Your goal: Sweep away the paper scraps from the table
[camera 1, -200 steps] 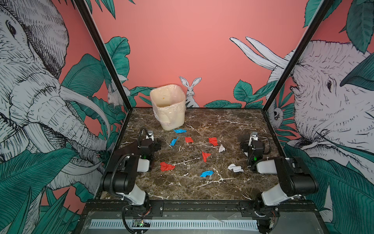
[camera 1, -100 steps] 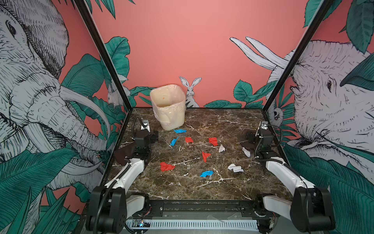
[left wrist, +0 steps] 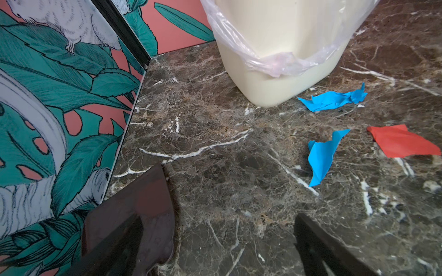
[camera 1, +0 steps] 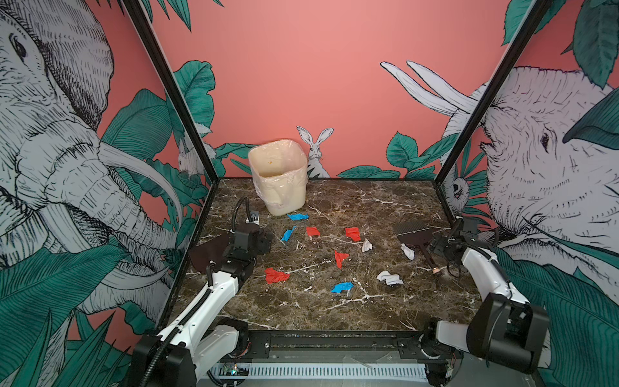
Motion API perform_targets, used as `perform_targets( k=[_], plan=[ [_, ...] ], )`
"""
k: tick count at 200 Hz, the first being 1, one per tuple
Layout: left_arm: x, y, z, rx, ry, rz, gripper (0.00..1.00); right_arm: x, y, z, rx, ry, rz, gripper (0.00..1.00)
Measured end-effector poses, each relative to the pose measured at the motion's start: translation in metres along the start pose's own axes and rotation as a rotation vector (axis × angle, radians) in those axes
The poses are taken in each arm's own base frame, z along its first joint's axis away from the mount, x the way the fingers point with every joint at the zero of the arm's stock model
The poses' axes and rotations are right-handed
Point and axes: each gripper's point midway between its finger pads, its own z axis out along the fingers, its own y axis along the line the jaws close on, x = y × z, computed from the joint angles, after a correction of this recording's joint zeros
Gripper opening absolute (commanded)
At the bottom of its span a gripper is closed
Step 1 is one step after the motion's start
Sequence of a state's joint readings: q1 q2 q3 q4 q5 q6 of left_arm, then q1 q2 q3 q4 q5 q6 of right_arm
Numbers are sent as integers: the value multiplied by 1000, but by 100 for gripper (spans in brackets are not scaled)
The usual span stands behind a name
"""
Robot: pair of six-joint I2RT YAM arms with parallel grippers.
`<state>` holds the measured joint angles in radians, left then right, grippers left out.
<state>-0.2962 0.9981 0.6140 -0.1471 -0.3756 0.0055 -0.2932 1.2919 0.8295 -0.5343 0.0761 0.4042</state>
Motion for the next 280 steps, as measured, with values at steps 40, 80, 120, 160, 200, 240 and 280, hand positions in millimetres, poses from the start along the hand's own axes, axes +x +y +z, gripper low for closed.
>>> perform_targets(
  k=[40, 80, 120, 160, 200, 240, 280],
  plan=[
    [1, -2, -4, 22, 9, 2, 100, 14, 2, 19, -2, 86, -56, 99],
    [1, -4, -6, 35, 18, 15, 100, 15, 3, 28, -1, 114, -138, 97],
    [1, -5, -7, 43, 20, 15, 100, 6, 10, 43, 4, 149, -226, 94],
    [1, -7, -7, 48, 19, 11, 100, 3, 27, 58, -2, 199, -322, 88],
    [0, -7, -7, 48, 17, 3, 100, 16, 34, 75, 5, 291, -374, 82],
    [-3, -5, -11, 43, 3, -1, 100, 15, 32, 76, 26, 309, -383, 64],
    [-2, -4, -11, 39, 3, -2, 100, 15, 32, 77, 28, 322, -383, 49]
  ],
)
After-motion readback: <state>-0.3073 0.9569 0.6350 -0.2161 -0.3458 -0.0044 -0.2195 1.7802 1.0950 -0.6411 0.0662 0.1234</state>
